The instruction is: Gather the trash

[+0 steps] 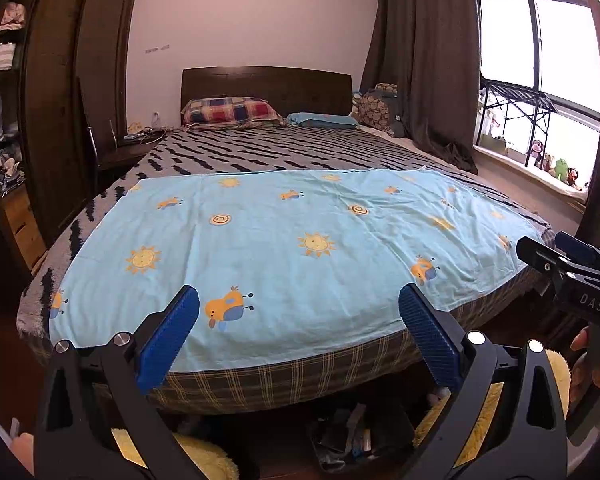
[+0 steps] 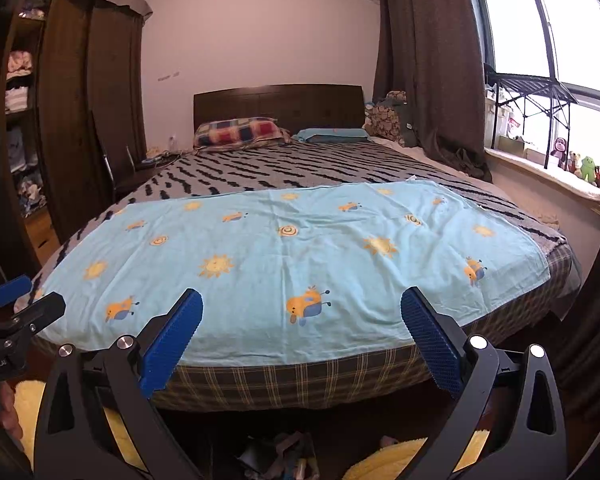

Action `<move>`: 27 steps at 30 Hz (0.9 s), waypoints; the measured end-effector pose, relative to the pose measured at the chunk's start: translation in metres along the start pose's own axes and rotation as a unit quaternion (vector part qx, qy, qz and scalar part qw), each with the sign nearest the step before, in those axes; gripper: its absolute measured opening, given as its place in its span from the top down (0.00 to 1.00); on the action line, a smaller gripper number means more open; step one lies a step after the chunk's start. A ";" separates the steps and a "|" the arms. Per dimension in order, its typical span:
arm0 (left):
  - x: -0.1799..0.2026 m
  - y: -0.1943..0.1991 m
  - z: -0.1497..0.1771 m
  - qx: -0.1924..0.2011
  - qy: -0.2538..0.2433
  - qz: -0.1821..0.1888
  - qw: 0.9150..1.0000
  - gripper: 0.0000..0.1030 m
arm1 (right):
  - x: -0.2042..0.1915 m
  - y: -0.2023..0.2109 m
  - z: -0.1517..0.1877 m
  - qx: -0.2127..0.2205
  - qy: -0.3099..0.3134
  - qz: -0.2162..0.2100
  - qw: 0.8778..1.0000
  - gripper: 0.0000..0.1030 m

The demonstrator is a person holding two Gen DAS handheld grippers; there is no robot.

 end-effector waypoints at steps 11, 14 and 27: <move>0.000 0.002 -0.001 0.003 0.004 -0.003 1.000 0.08 | 0.001 0.001 -0.001 0.002 -0.004 -0.002 1.000 0.03; -0.001 0.002 -0.001 0.003 0.004 -0.003 1.000 0.08 | 0.000 0.001 -0.001 0.002 -0.004 -0.003 1.000 0.03; -0.001 0.003 -0.002 0.004 0.005 -0.002 1.000 0.08 | 0.000 0.001 -0.002 0.002 -0.005 -0.005 1.000 0.03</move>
Point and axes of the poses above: each gripper's, at about its wrist camera, not at the fingertips, and y roughly against the way its jaws point, x to its right, z to its underside, the point moved 9 cm from there along -y, roughly the way its jaws point, and after that the axes turned 12 degrees about -y, right-handed, at the moved point
